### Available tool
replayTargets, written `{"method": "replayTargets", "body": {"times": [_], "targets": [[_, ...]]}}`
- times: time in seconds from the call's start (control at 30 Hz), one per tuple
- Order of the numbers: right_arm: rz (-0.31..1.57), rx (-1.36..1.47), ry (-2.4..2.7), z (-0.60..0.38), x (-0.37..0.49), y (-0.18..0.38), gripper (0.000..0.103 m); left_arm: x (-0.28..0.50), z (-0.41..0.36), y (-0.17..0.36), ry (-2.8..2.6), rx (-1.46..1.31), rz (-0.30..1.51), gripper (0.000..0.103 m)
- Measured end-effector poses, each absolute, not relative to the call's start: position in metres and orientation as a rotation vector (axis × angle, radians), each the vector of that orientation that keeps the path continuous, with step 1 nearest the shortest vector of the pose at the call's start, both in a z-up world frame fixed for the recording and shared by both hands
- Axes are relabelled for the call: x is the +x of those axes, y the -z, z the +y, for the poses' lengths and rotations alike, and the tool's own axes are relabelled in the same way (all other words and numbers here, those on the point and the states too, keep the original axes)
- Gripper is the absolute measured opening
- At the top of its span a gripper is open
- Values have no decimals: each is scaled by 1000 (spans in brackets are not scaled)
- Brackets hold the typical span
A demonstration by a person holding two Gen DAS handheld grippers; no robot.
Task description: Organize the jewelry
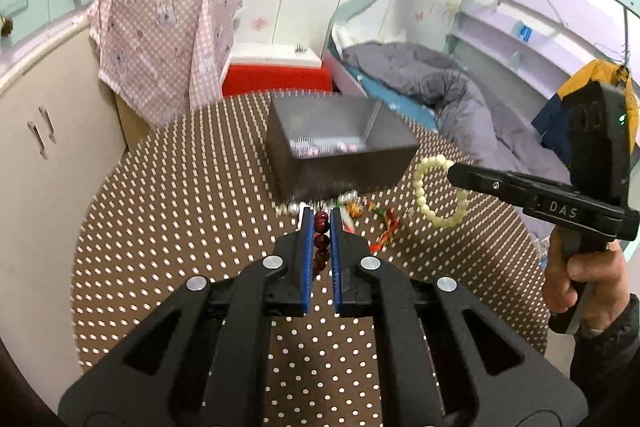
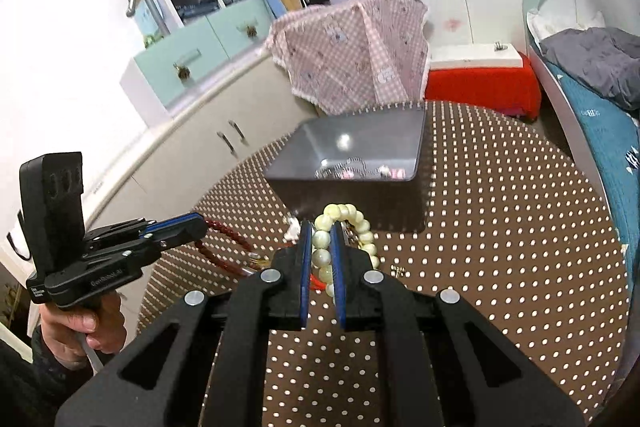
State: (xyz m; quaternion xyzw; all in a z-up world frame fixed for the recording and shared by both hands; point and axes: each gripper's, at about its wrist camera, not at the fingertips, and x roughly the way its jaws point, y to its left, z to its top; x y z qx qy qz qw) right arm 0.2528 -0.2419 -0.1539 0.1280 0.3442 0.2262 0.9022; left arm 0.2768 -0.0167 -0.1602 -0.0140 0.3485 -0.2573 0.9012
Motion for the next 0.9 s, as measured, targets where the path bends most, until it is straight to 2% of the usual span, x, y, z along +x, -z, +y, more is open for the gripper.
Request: {"method": "replayTargets", "body": {"times": [0.63, 0.9], "targets": [[514, 174, -467, -251, 255, 65, 8, 285, -18, 66, 545, 8, 493, 8], [498, 155, -466, -248, 284, 45, 8, 315, -39, 47, 550, 4, 489, 8]]}}
